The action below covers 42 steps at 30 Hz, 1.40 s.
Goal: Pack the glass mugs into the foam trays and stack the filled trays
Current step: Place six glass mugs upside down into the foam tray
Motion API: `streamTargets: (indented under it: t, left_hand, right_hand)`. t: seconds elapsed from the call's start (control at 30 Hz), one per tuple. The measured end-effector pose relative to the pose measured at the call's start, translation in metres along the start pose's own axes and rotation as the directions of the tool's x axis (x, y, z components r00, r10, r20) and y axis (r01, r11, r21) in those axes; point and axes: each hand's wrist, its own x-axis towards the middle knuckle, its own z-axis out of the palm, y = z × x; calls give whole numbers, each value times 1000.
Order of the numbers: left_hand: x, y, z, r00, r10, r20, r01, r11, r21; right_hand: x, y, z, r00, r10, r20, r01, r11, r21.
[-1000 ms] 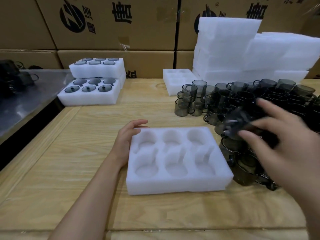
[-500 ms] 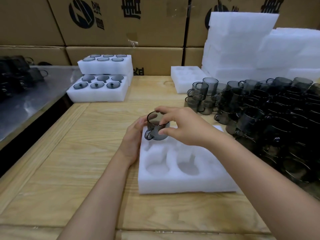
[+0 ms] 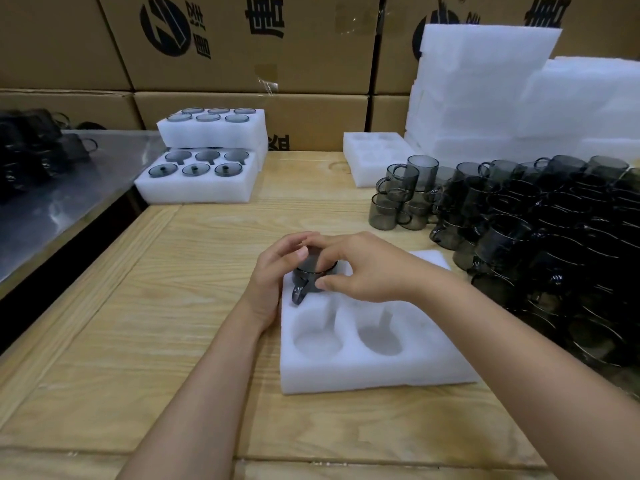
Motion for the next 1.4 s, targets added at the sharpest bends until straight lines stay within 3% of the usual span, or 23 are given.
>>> streamTargets:
  t: [0.13, 0.37, 0.47, 0.63, 0.77, 0.83, 0.9, 0.97, 1.0, 1.07, 1.1, 1.23, 1.4]
  left_hand:
    - [1, -1, 3, 1000, -23, -12, 23, 998, -57]
    - [6, -11, 3, 997, -55, -61, 56, 998, 18]
    - [5, -12, 3, 994, -57, -98, 61, 998, 33]
    - [0, -7, 6, 998, -43, -44, 46, 997, 62]
    - [-1, -2, 7, 996, -57, -67, 58, 998, 18]
    - [-1, 0, 6, 992, -81, -94, 83, 997, 8]
    - [-2, 0, 6, 990, -101, -100, 101, 995, -8]
    - [-1, 0, 7, 988, -110, -108, 109, 994, -19]
    - [-1, 0, 7, 987, -112, -112, 111, 994, -12]
    - [0, 0, 6, 987, -114, -113, 116, 993, 11]
    - [-1, 1, 6, 987, -117, -108, 119, 993, 16]
    - [-2, 2, 7, 988, -105, -114, 112, 992, 62]
    - [-3, 0, 7, 987, -62, -145, 81, 988, 134]
  right_hand:
    - [14, -7, 4, 975, 99, -197, -56, 975, 216]
    - [35, -3, 47, 979, 205, -6, -201, 957, -207]
    - [36, 0, 50, 978, 207, -16, -206, 951, -231]
    - [31, -5, 50, 977, 206, -56, -213, 958, -194]
    - [16, -15, 35, 962, 150, -230, -198, 959, -201]
    - [-6, -15, 19, 917, 94, -389, -204, 946, -253]
    - [-41, -8, 4, 814, 43, -580, -263, 917, -301]
    - [-80, 6, -8, 688, 20, -726, -428, 819, -383]
    - [-98, 12, -12, 662, 88, -744, -551, 730, -404]
    - [-122, 19, -14, 671, 367, -644, -726, 501, -471]
    - [-128, 22, -13, 662, 491, -566, -749, 433, -501]
    - [-131, 31, -16, 685, 559, -467, -728, 494, -476]
    - [-132, 39, -24, 656, 666, -356, -722, 414, -554]
